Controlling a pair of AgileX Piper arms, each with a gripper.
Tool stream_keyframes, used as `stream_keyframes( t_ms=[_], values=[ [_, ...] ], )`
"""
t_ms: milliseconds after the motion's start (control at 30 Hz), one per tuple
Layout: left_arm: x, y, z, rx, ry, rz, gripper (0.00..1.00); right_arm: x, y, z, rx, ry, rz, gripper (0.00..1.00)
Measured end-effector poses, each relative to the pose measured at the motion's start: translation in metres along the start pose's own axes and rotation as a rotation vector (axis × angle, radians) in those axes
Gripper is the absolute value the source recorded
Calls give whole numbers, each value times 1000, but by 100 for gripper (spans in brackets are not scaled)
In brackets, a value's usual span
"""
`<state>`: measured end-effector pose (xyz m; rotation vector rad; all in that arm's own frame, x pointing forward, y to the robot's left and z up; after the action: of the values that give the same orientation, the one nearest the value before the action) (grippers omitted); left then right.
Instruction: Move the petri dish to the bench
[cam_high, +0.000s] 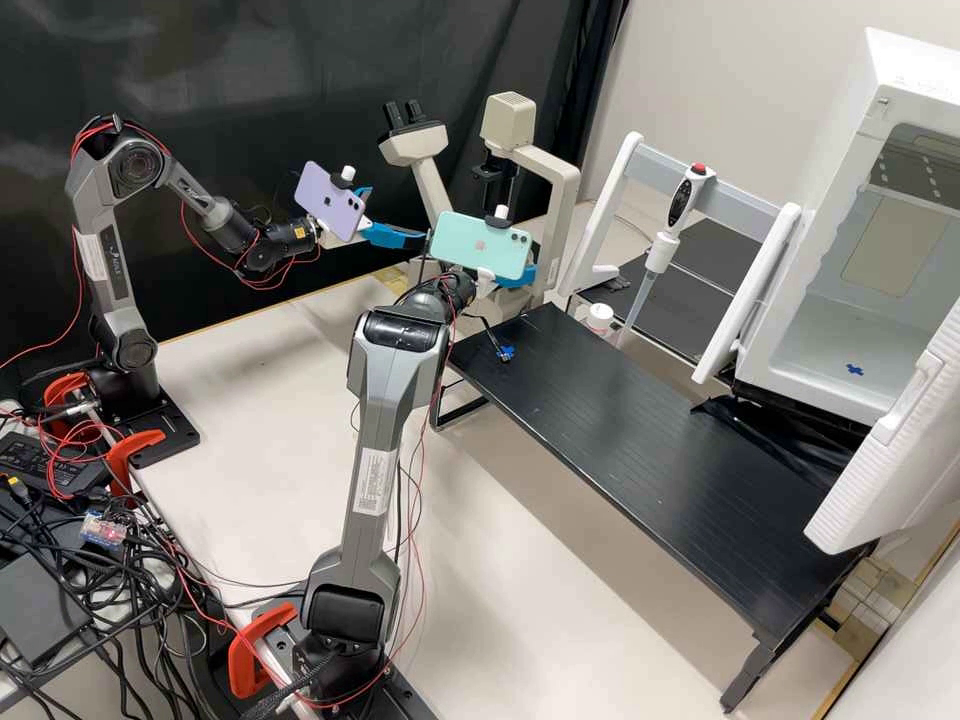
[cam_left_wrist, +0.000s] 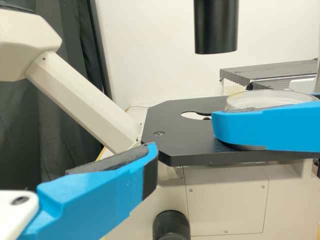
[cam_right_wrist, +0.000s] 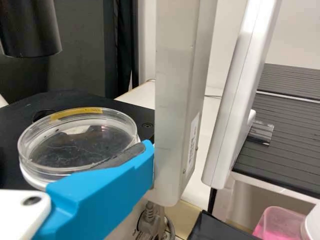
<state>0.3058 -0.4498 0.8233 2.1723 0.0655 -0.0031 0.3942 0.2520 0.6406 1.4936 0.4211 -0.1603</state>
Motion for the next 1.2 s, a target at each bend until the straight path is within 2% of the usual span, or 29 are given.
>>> stream_keyframes(
  t_ms=[67,500,667,1200],
  values=[
    [0,0,0,0,0,0,100,0,0,0,11,-5,3,0],
    [0,0,0,0,0,0,100,0,2,0,13,-4,24,0],
    [0,0,0,0,0,0,100,0,2,1,27,-11,25,0],
    [0,0,0,0,0,0,100,0,2,2,32,-14,24,0]
  ],
)
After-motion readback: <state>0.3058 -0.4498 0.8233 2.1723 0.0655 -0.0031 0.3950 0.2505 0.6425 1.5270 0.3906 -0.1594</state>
